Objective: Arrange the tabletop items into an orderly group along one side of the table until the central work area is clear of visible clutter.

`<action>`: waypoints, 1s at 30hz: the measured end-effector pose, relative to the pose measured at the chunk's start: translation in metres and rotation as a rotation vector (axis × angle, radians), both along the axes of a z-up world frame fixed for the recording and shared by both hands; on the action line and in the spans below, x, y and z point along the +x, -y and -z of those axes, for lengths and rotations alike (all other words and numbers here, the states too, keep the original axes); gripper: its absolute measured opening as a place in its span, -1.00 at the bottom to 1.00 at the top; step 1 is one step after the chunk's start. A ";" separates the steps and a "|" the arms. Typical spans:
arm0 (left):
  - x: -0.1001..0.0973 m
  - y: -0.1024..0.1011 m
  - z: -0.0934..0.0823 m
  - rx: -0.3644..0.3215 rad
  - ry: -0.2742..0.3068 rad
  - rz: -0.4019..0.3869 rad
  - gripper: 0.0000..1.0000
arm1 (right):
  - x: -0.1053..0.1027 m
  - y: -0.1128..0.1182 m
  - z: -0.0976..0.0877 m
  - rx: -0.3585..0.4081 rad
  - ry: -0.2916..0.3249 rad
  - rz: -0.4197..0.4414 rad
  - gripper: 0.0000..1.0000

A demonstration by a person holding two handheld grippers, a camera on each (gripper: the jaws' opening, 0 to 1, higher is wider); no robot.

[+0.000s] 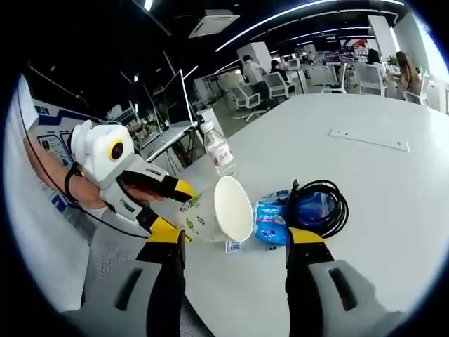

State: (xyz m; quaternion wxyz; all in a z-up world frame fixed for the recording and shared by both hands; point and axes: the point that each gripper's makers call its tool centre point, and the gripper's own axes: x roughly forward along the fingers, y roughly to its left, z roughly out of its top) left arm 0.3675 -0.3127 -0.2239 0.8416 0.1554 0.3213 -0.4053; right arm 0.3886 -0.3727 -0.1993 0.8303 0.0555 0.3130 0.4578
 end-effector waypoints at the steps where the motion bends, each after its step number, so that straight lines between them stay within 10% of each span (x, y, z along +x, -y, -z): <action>1: -0.001 0.002 -0.001 0.001 0.002 0.009 -0.31 | 0.000 -0.001 0.000 0.003 -0.001 -0.002 0.10; 30: -0.016 0.025 0.002 0.036 0.015 0.143 -0.31 | -0.026 -0.026 -0.006 0.099 -0.067 -0.146 -0.63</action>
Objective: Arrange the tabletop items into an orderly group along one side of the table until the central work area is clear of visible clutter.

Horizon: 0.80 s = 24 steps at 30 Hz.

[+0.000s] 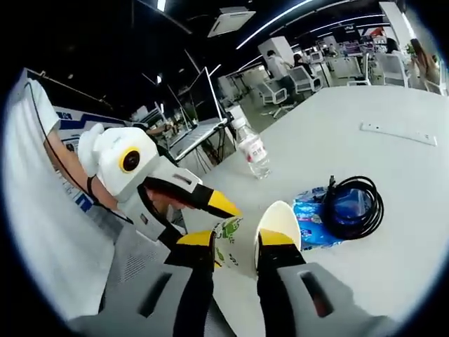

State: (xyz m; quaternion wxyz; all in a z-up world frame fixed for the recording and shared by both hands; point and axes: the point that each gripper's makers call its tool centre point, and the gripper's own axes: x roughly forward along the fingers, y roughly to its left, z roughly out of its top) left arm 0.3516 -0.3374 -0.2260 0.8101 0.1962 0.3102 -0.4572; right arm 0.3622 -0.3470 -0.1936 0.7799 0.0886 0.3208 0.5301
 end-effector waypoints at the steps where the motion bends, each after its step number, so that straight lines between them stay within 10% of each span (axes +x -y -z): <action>1: 0.000 0.000 0.000 0.001 0.000 0.001 -0.31 | 0.000 0.000 -0.001 0.005 -0.002 0.003 -0.66; 24: -0.005 -0.007 0.015 0.050 0.003 0.021 -0.30 | -0.015 -0.024 -0.005 0.015 -0.015 -0.054 -1.00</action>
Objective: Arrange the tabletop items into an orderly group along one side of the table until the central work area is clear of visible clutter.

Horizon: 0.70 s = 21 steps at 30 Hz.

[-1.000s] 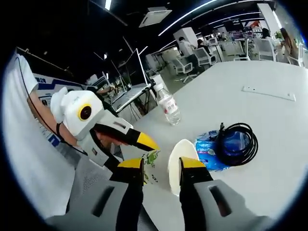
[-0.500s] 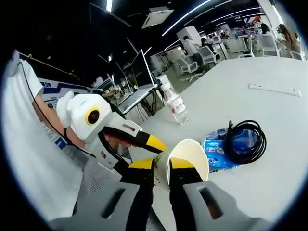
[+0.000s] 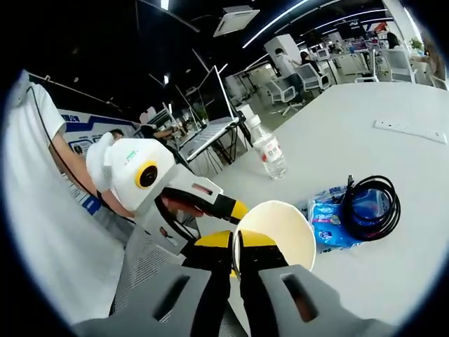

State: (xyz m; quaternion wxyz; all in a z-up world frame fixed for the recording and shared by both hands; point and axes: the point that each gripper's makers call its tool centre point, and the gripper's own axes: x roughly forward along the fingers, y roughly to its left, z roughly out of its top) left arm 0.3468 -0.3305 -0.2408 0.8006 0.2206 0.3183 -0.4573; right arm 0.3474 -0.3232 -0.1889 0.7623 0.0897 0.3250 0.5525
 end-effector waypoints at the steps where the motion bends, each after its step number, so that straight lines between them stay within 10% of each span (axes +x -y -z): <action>1: 0.000 -0.001 0.001 0.002 -0.002 -0.001 -0.30 | 0.000 -0.002 0.001 -0.004 -0.003 0.001 -1.00; 21: 0.003 -0.045 0.001 -0.011 -0.017 -0.148 -0.31 | 0.008 -0.033 0.001 -0.010 0.005 0.014 -1.00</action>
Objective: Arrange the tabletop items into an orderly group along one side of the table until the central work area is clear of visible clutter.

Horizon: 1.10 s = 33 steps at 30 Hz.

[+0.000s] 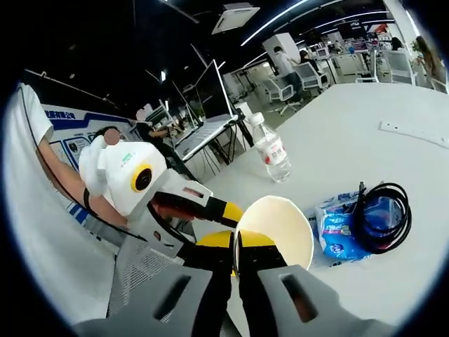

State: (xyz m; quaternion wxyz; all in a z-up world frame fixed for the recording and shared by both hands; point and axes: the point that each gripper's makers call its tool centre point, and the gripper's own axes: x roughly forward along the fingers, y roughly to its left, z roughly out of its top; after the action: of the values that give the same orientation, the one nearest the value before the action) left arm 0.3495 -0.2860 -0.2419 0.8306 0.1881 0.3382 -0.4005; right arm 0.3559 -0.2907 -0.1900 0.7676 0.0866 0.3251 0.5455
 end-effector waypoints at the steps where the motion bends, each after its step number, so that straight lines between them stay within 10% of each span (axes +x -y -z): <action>1: 0.000 -0.002 0.000 -0.001 0.000 -0.006 -0.30 | 0.001 -0.001 -0.001 0.003 0.000 0.002 -1.00; 33: -0.004 -0.084 -0.001 -0.104 -0.052 -0.284 -0.31 | 0.027 -0.027 0.000 0.071 -0.032 0.083 -1.00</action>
State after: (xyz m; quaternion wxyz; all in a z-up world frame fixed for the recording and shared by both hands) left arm 0.3459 -0.2023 -0.2405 0.8785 0.0845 0.3615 -0.3006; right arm 0.3832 -0.2635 -0.1899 0.7805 0.1361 0.3140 0.5231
